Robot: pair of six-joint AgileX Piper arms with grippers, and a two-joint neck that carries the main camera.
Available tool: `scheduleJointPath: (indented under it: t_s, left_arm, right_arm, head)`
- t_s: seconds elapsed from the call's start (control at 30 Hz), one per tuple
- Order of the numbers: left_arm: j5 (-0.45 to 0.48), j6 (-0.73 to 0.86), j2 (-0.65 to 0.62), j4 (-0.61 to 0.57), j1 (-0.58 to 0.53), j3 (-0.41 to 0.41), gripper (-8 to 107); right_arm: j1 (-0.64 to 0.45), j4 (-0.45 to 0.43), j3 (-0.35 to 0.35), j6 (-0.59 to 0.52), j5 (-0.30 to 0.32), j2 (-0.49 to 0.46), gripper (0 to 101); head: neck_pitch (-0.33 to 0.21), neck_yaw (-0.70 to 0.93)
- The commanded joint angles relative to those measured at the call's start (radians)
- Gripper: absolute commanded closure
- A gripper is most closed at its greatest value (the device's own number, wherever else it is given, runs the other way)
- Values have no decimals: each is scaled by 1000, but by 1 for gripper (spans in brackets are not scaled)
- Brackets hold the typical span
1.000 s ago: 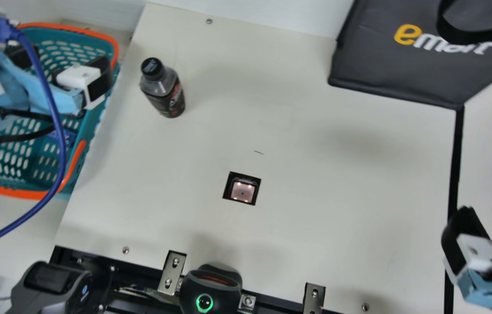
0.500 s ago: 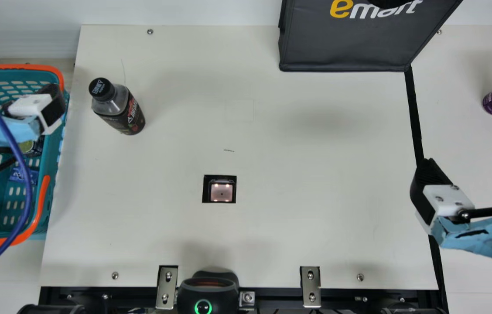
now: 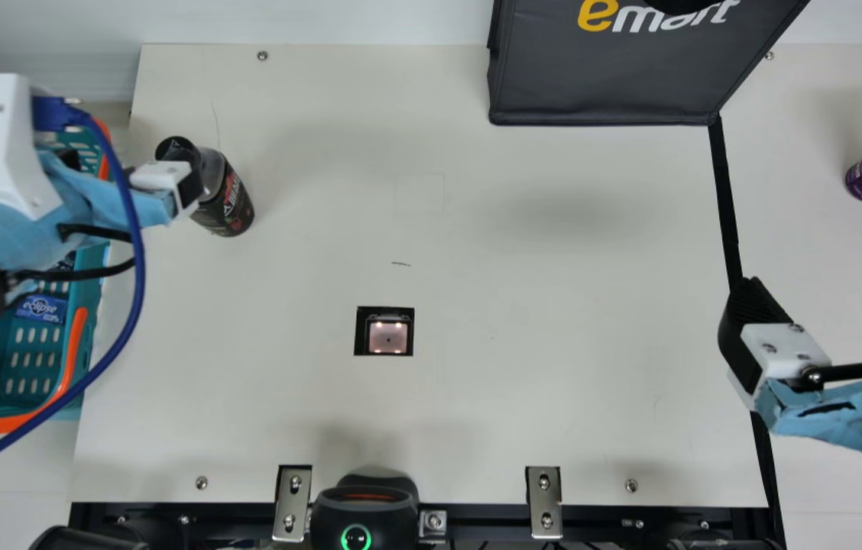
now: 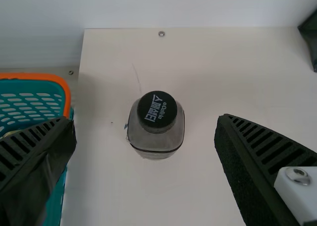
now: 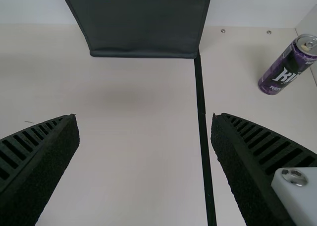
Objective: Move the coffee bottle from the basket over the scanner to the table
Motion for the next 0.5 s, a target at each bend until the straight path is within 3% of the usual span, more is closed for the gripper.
scheduleJointPath:
  t_s: [0.0, 0.47]
  left_arm:
    - [-36, -21, 18, 22, -11, 17, 9]
    - [-268, -169, 126, 207, -31, 126, 9]
  right_arm:
    - [0, 0, 0, 0, 0, 0, 6]
    - [0, 0, 0, 0, -2, 0, 6]
  head:
    - [-30, 2]
    - [-30, 2]
